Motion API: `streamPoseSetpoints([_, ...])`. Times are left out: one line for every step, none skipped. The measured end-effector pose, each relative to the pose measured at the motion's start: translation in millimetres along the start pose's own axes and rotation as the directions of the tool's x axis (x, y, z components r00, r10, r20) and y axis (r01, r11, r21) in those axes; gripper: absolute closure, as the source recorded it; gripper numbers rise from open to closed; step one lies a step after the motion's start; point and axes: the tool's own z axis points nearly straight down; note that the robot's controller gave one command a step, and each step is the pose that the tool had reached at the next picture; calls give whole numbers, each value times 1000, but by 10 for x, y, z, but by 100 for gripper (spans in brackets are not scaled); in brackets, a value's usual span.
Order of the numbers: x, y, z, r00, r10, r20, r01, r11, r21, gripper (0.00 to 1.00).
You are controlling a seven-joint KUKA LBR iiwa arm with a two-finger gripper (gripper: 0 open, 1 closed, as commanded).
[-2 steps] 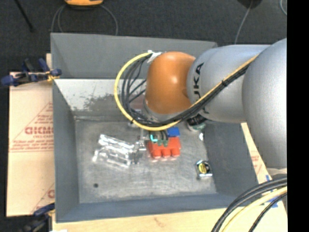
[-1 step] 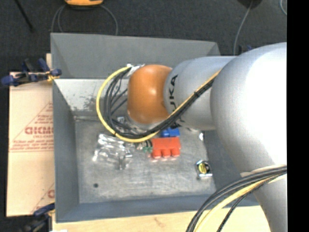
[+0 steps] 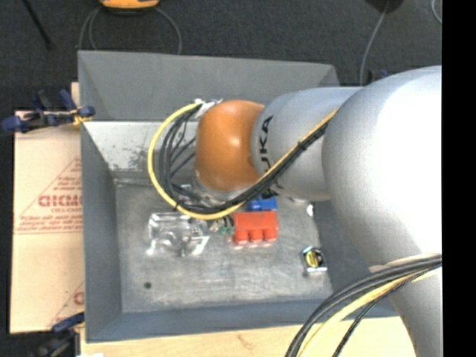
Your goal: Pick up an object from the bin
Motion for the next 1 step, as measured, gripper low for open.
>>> streamPoseSetpoints([137, 92, -1424, 1000, 6, 1, -6, 1000, 0, 100])
